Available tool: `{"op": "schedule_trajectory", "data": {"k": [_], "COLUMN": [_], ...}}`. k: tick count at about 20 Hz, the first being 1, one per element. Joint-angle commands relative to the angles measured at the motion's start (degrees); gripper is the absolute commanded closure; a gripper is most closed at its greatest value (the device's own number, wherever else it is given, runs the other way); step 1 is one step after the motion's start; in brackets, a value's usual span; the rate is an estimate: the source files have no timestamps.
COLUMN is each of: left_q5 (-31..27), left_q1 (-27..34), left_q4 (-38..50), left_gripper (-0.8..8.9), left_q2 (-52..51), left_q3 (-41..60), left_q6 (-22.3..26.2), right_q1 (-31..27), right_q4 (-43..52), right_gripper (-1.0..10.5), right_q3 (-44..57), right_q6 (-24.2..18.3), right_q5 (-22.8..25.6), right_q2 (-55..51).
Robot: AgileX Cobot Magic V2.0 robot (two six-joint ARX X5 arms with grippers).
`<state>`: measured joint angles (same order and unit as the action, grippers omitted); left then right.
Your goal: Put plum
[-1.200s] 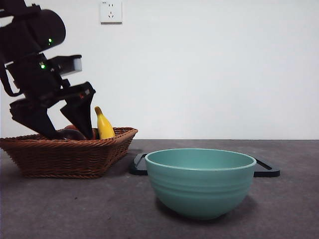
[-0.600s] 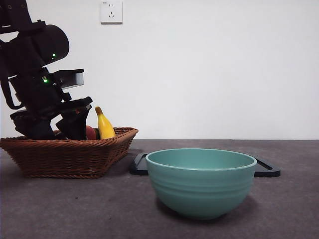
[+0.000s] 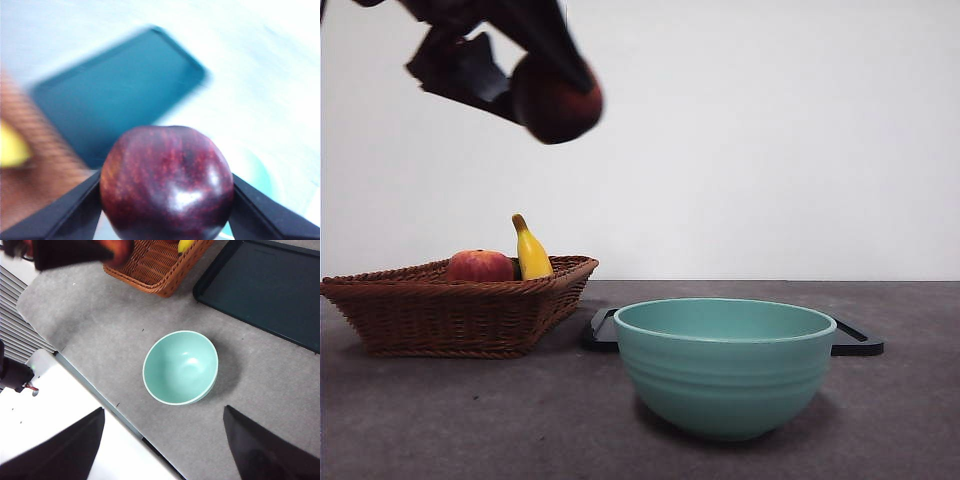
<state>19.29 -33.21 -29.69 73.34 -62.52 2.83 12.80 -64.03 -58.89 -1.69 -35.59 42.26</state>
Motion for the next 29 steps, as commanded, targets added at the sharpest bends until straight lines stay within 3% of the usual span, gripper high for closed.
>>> {"op": "schedule_trajectory", "data": {"k": [1,9,14,18,29], "left_q5": [0.1,-0.4,-7.6,-11.9,-13.6], "left_q1": [-4.7,-15.1,-19.4,-21.1,-21.6], "left_q4": [1.0,3.5,6.1,8.2,9.6], "left_gripper": [5.12,5.14,5.16,5.16,5.01], "left_q2": [1.6,11.5,19.3,23.5,27.2], "left_q3": [-1.1,-1.1,-1.1,-1.1,-1.1], "left_q6": [-0.5,0.7,4.4,5.5,7.0], "right_q1": [0.2,0.2,0.2,0.2,0.2], "right_q4": [0.4,0.3,0.2,0.1,0.1], "right_gripper": [5.7,5.7,5.7,5.7,5.7], "right_q3": [-1.1,-1.1,-1.1,-1.1,-1.1], "right_q6": [-0.2,-0.2,-0.2,-0.2,-0.2], "right_q5": [0.1,0.1,0.0,0.0,0.0], "right_q2": [0.4,0.3,0.3,0.3,0.3]}}
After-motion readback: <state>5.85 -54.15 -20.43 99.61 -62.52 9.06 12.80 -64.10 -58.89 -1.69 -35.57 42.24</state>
